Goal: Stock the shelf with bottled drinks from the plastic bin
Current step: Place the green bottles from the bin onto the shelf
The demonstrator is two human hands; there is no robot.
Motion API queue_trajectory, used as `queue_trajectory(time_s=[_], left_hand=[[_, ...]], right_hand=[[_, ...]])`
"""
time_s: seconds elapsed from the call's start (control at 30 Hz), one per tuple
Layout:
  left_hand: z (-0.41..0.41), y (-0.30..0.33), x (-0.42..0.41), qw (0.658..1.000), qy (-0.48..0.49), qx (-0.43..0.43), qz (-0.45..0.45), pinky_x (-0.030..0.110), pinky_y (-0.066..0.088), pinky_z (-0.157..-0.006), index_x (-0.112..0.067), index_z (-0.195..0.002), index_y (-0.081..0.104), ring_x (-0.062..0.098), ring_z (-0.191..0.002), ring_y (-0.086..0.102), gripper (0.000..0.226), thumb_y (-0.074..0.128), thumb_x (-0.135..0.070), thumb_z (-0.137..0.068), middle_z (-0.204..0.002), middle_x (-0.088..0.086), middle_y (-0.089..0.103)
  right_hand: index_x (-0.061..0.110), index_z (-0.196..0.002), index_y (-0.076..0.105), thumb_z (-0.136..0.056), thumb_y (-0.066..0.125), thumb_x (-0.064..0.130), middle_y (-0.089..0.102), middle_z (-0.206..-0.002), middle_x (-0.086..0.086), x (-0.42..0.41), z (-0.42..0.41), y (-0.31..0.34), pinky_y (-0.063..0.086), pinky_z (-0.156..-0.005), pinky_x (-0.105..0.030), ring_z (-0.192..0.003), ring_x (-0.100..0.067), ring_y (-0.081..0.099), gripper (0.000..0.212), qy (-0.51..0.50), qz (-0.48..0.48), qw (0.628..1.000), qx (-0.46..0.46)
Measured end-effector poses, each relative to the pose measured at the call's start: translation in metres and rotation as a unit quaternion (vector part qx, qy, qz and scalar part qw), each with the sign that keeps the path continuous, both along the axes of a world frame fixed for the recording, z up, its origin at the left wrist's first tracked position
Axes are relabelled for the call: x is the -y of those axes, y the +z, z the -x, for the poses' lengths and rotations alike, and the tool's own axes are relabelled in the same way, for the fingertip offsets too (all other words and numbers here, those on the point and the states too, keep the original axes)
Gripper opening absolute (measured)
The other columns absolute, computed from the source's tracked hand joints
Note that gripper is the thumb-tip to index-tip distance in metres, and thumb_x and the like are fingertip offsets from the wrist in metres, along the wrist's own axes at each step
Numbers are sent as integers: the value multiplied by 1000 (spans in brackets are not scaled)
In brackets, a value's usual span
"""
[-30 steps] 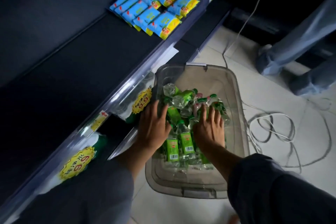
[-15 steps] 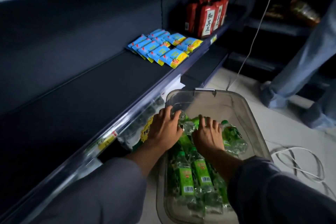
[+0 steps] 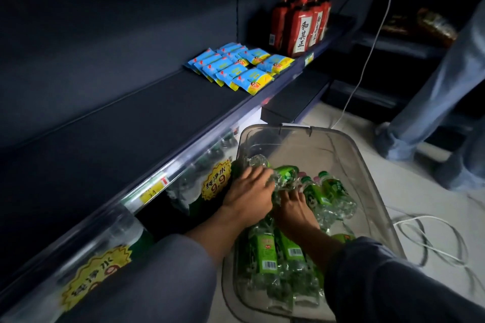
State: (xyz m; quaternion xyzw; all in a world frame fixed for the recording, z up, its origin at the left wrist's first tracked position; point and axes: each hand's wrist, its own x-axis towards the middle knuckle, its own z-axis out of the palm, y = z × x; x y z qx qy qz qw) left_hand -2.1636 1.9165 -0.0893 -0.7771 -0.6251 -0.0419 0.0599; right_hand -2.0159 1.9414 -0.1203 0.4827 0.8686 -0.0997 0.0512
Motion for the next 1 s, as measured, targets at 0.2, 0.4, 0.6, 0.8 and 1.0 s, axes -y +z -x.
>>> queue_trajectory(time_s=[0.2, 0.4, 0.6, 0.8, 1.0], left_hand=[[-39, -7, -11, 981, 66, -100, 155, 38, 37, -105, -15, -113, 70, 24, -118, 59, 25, 54, -26, -97, -122, 6, 68], [-38, -23, -8, 958, 93, -128, 238, 41, 32, -110, -14, -111, 70, 23, -120, 61, 23, 56, -23, -96, -122, 4, 70], [-36, -24, -9, 944, 100, -95, 301, 48, 18, -120, -14, -112, 67, 26, -128, 54, 23, 53, -19, -95, -126, 9, 66], [-42, -17, -8, 920, 163, 39, 355, 40, 40, -106, -11, -116, 62, 34, -124, 55, 24, 48, -17, -97, -133, 16, 59], [-48, -12, 7, 900, 224, 192, 321, 36, 44, -96, -3, -126, 55, 34, -119, 55, 29, 45, -10, -100, -130, 19, 56]], right_hand=[[10, -136, 60, -94, 58, 26, 46, -146, -22, 1, -5, -26, 8, -124, -56, -144, -45, 24, 45, 28, -46, 998, 11], [23, -124, 67, -99, 54, 32, 40, -151, -22, 1, -11, -39, 23, -122, -56, -149, -48, 13, 30, 9, -40, 999, -17], [27, -122, 69, -100, 32, 62, 30, -157, -15, 4, -18, -36, 37, -114, -50, -152, -39, 7, 56, -54, 21, 997, -52], [24, -134, 62, -97, 40, 65, 31, -152, -14, 6, -25, -21, 33, -113, -47, -142, -37, 20, 60, -30, 85, 996, 4], [6, -140, 49, -102, 44, 49, 40, -141, -19, 21, -39, -6, 33, -110, -46, -131, -36, 35, 58, -32, 64, 995, -70]])
